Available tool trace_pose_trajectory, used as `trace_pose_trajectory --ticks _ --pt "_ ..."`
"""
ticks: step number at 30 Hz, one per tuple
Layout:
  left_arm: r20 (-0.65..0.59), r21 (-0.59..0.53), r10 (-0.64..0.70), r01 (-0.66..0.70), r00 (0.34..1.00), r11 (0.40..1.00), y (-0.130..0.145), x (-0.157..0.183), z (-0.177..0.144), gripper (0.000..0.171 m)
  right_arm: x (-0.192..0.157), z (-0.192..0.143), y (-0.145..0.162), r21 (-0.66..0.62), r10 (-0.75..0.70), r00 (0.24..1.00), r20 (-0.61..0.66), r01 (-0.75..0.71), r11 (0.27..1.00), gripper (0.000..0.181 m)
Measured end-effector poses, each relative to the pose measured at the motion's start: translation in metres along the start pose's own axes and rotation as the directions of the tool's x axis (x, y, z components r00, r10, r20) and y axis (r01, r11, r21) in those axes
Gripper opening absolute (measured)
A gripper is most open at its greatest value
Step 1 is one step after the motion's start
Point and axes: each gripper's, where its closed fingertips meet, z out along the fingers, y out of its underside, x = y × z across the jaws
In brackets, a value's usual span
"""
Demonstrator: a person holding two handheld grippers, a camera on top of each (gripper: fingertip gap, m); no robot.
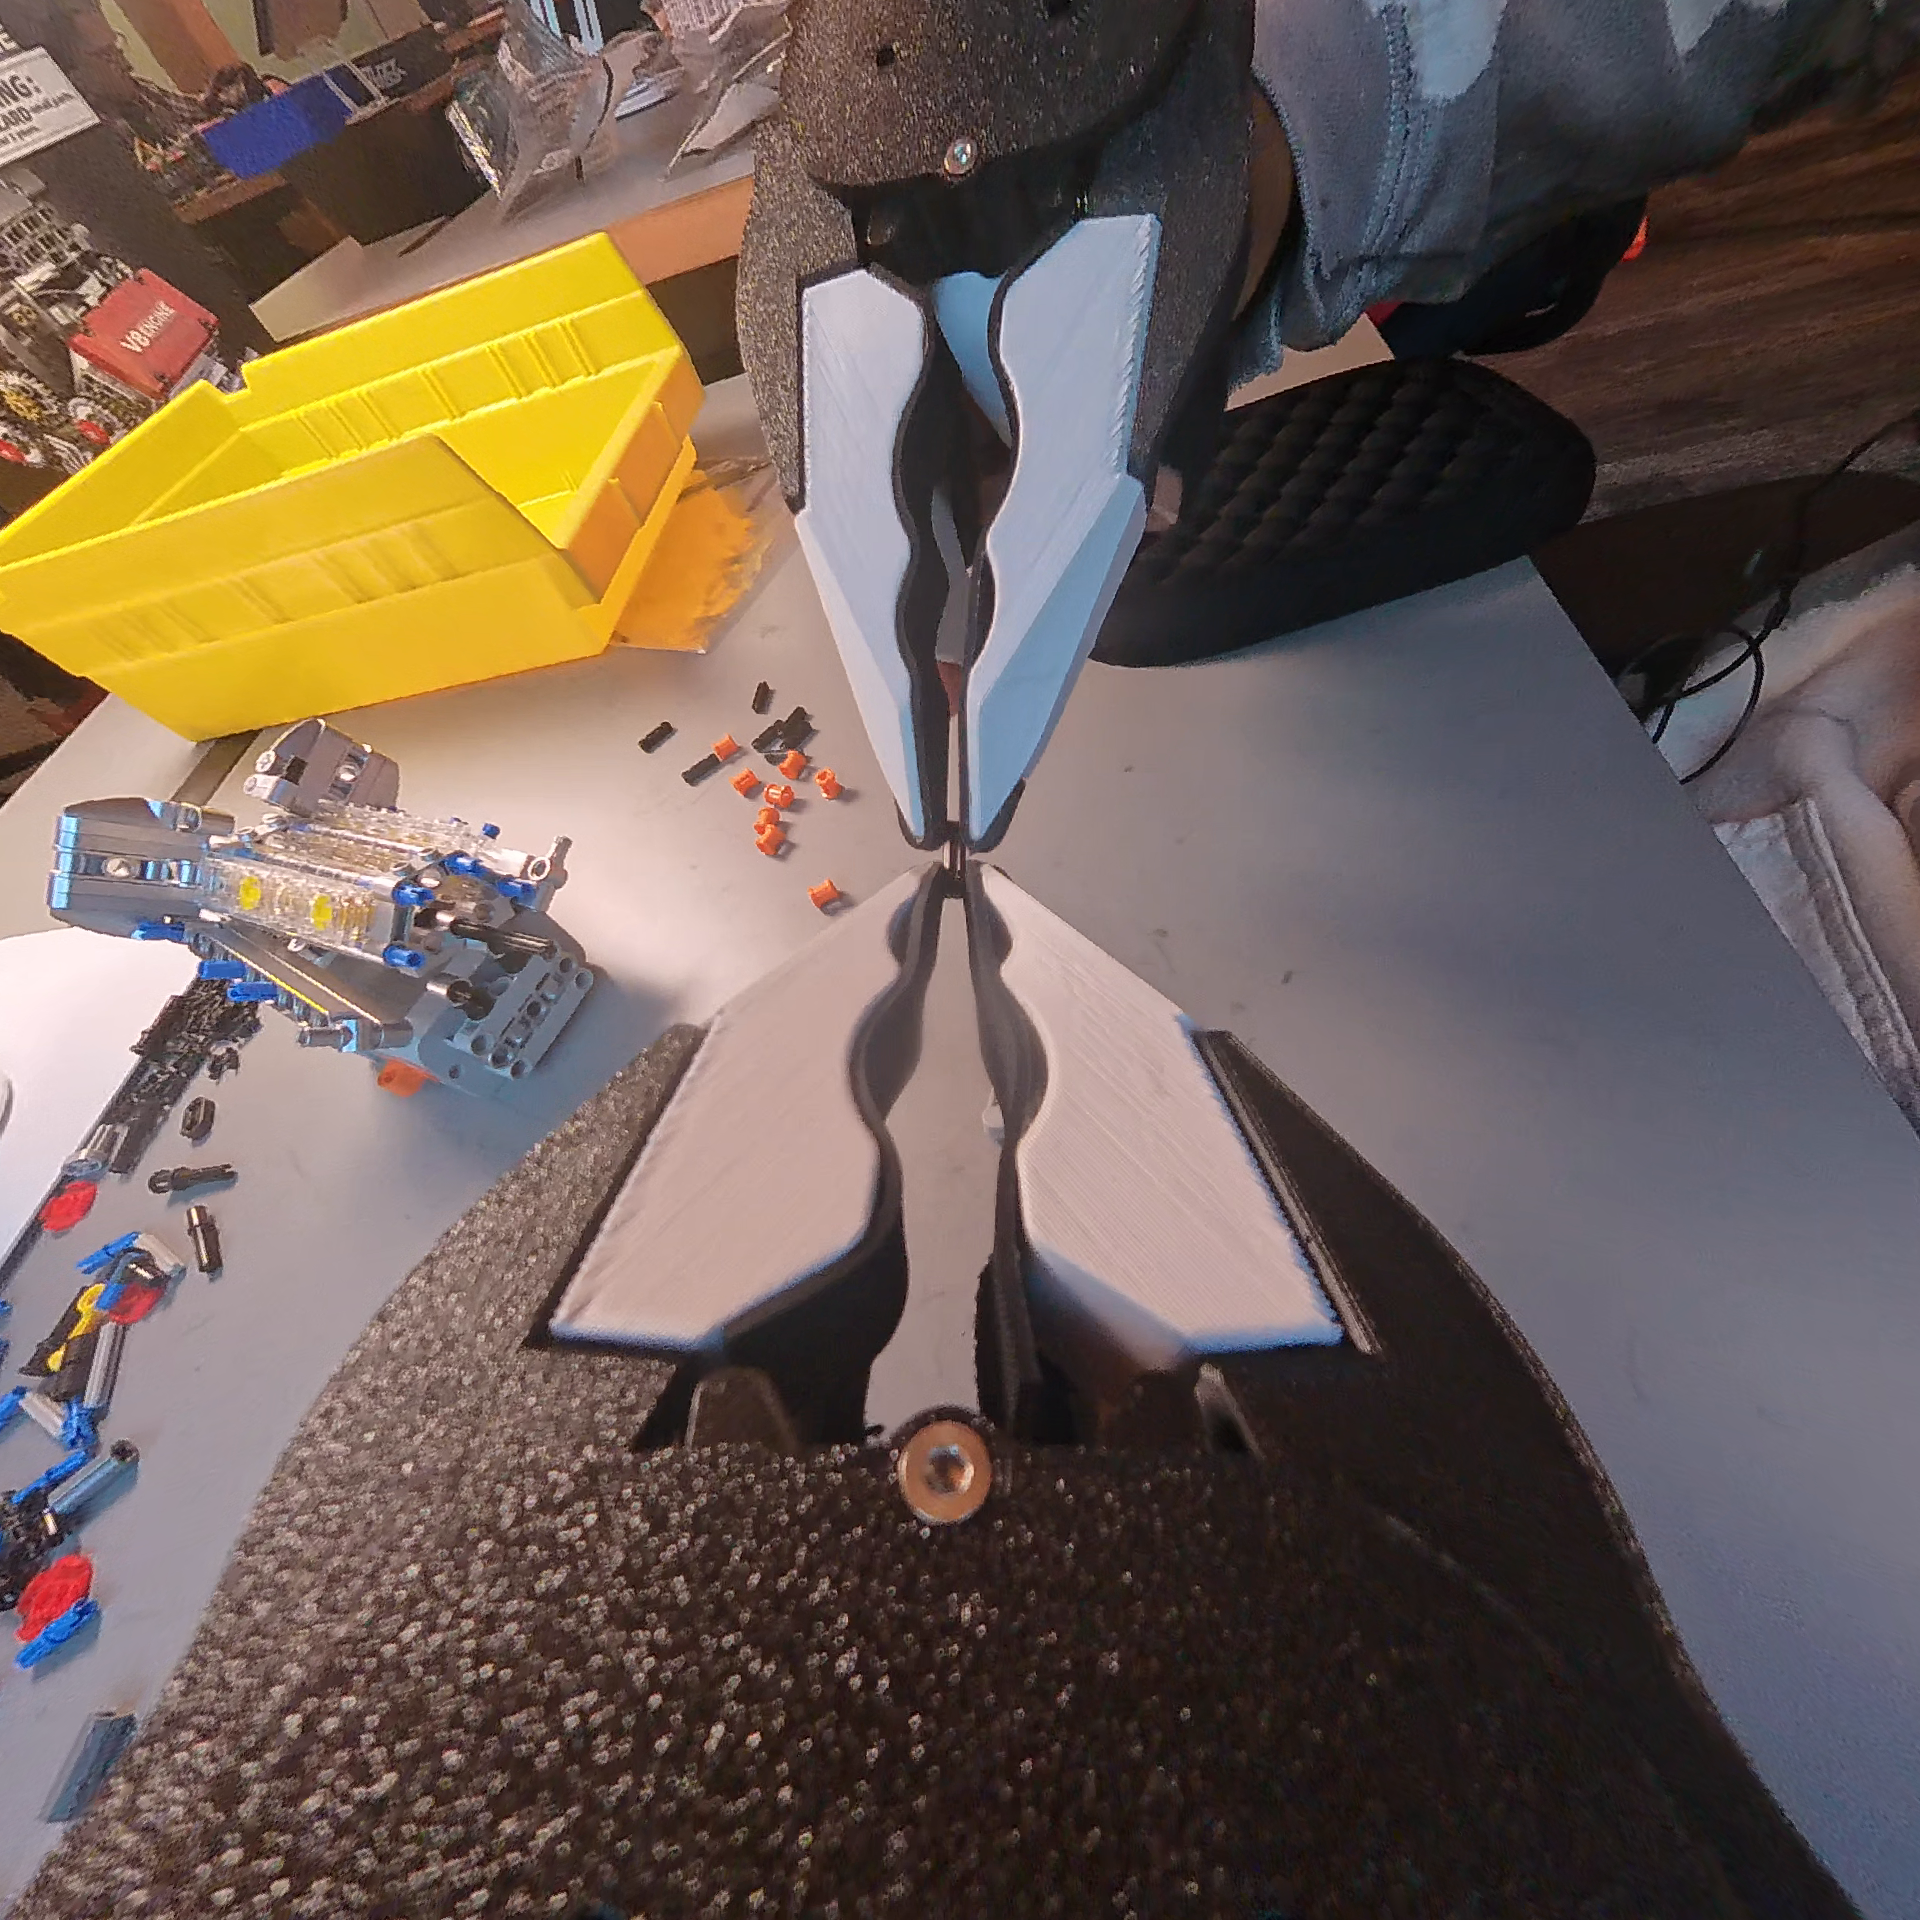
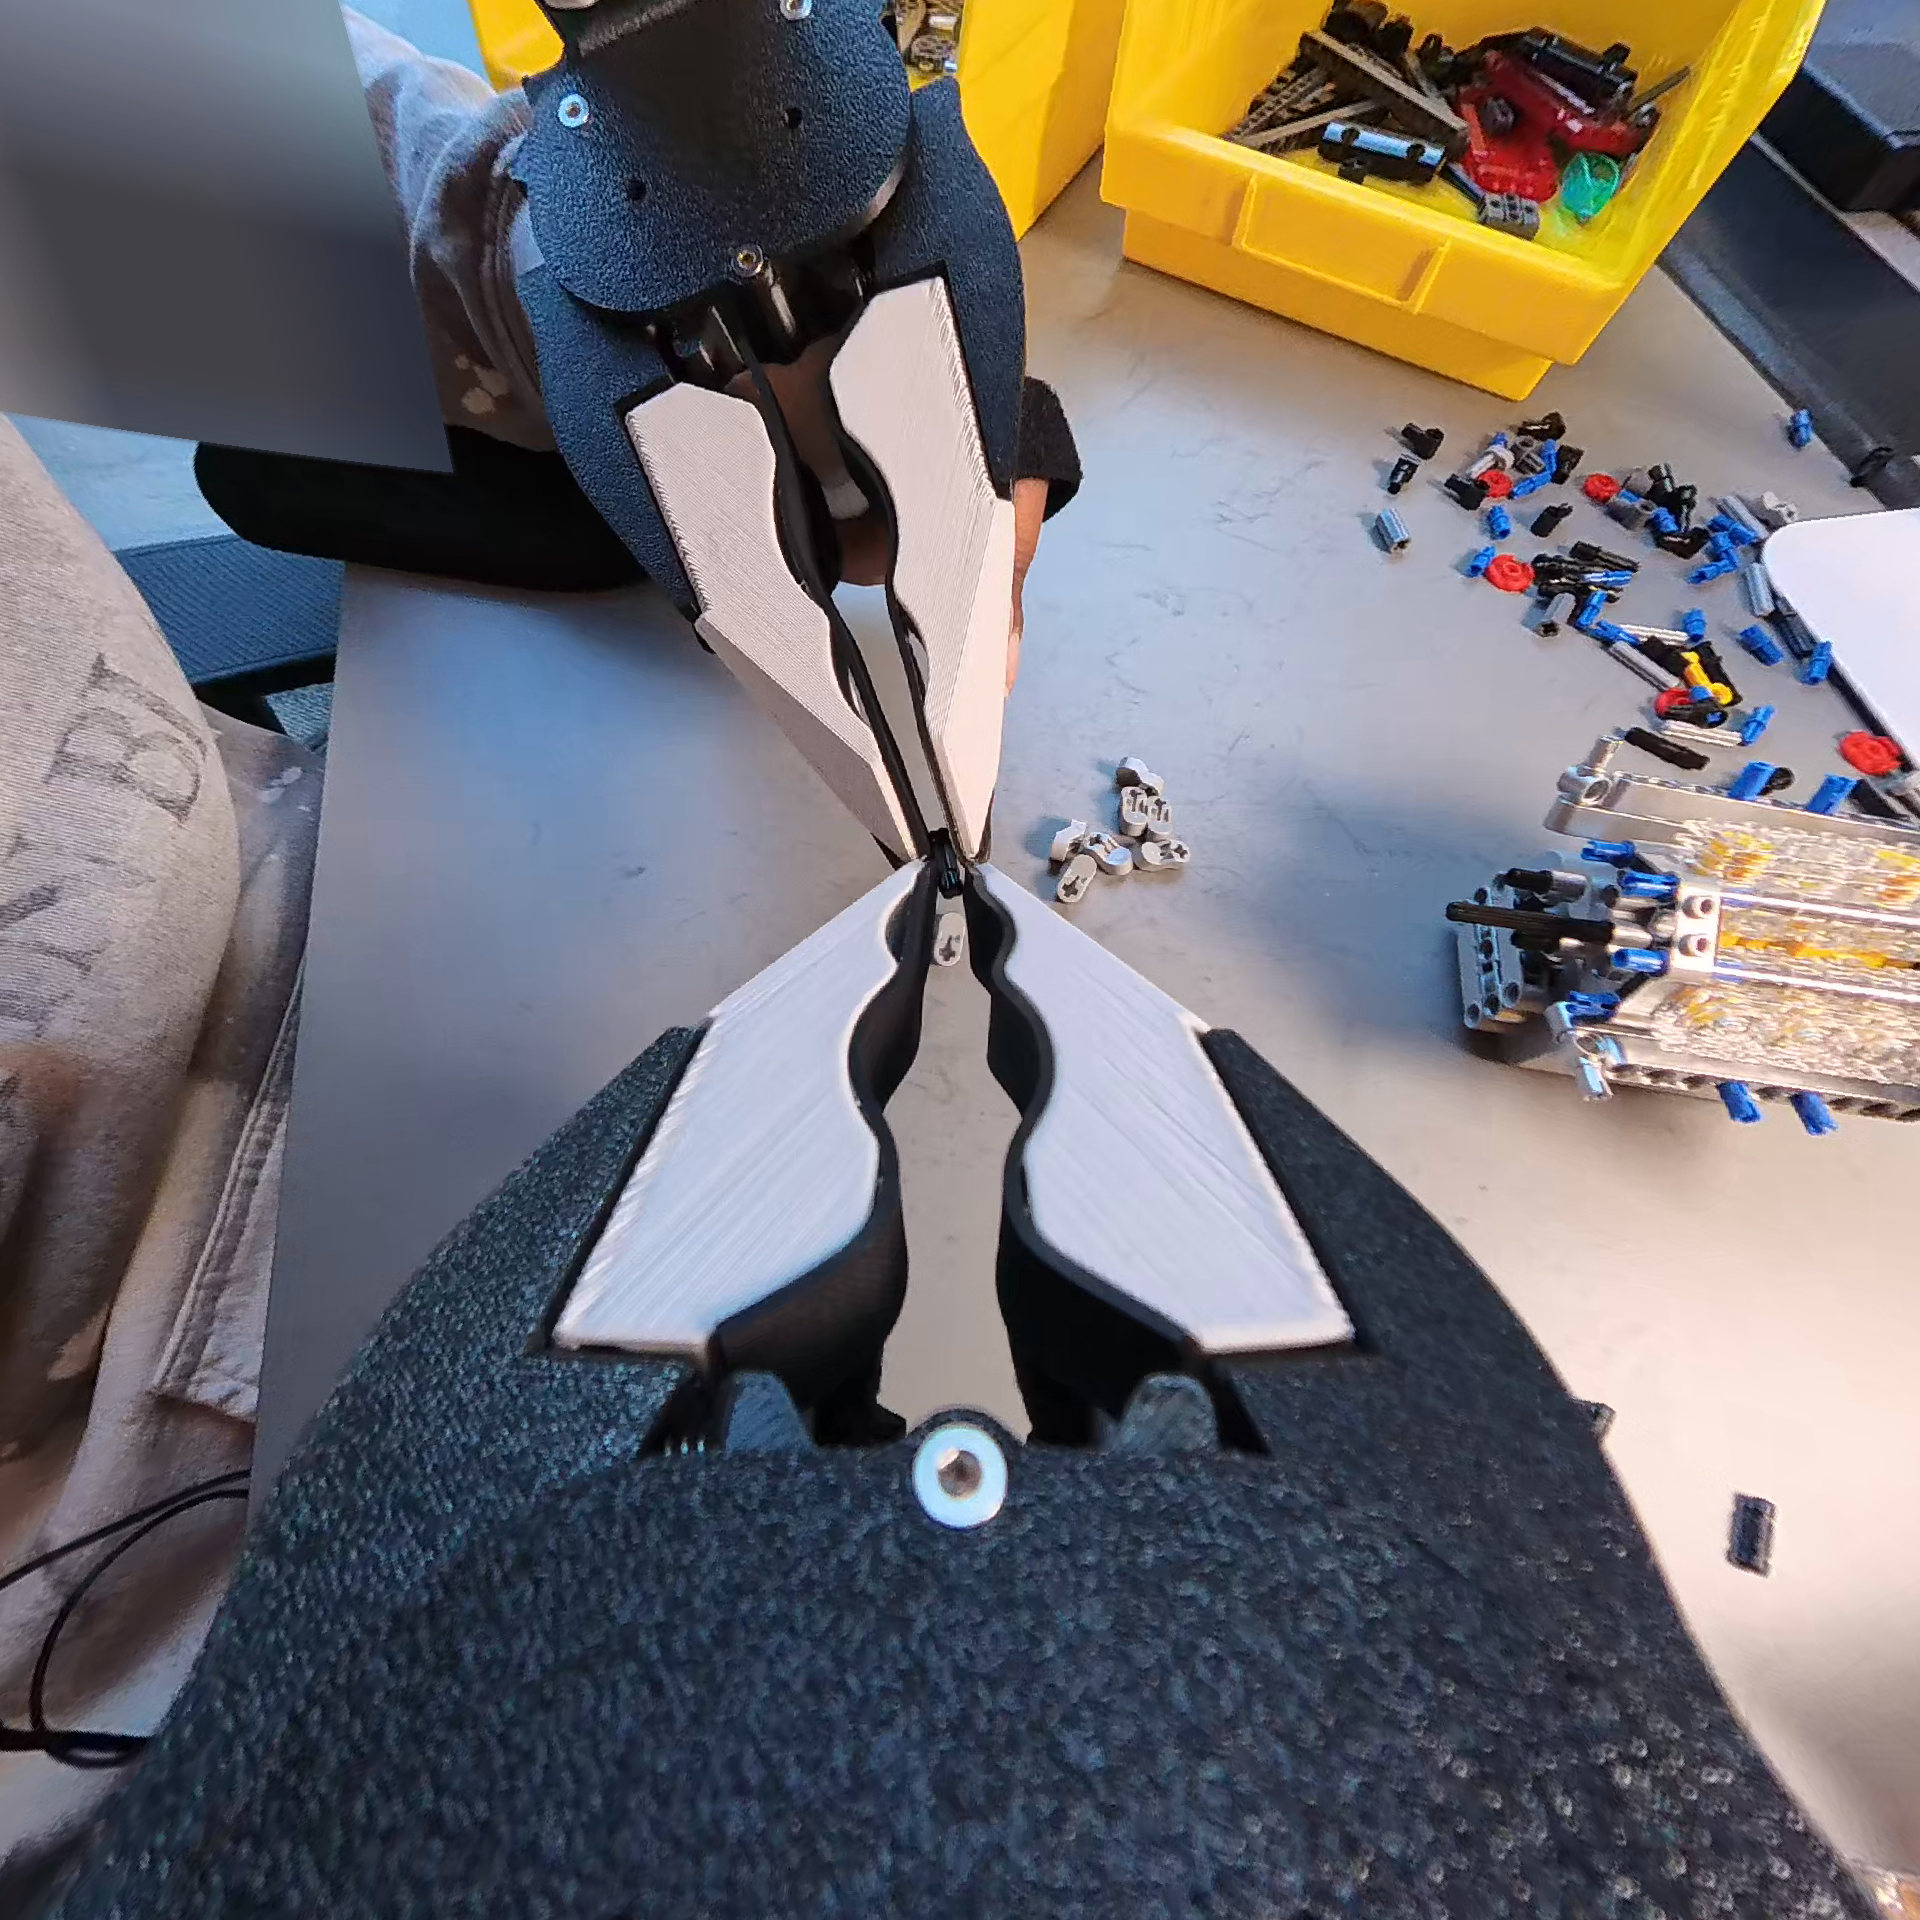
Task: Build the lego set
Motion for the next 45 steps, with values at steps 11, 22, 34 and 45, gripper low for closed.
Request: trace_pose_trajectory --ticks 11,22,34,45 --pt "0.039 0.032 0.017 -0.018 0.999 0.999 -0.007 -0.004 -0.003 0.001 0.001 -0.003 -0.007 0.044 0.043 0.999 0.026 -0.044 0.998 0.004" --pt "-0.101 -0.138 -0.134 0.120 0.986 0.983 0.035 -0.003 -0.006 0.012 0.001 0.026 0.042 -0.339 -0.044 0.998 0.050 0.058 0.939 0.002" --pt "-0.128 -0.343 -0.100 0.051 0.987 0.938 0.071 0.012 0.008 0.011 -0.001 0.041 0.054 -0.516 -0.075 0.991 0.110 0.121 0.848 0.002" --pt "-0.113 -0.360 -0.143 0.094 0.983 0.928 0.072 0.012 0.011 0.005 0.001 0.041 0.056 -0.587 -0.053 0.992 0.118 0.113 0.802 0.002"
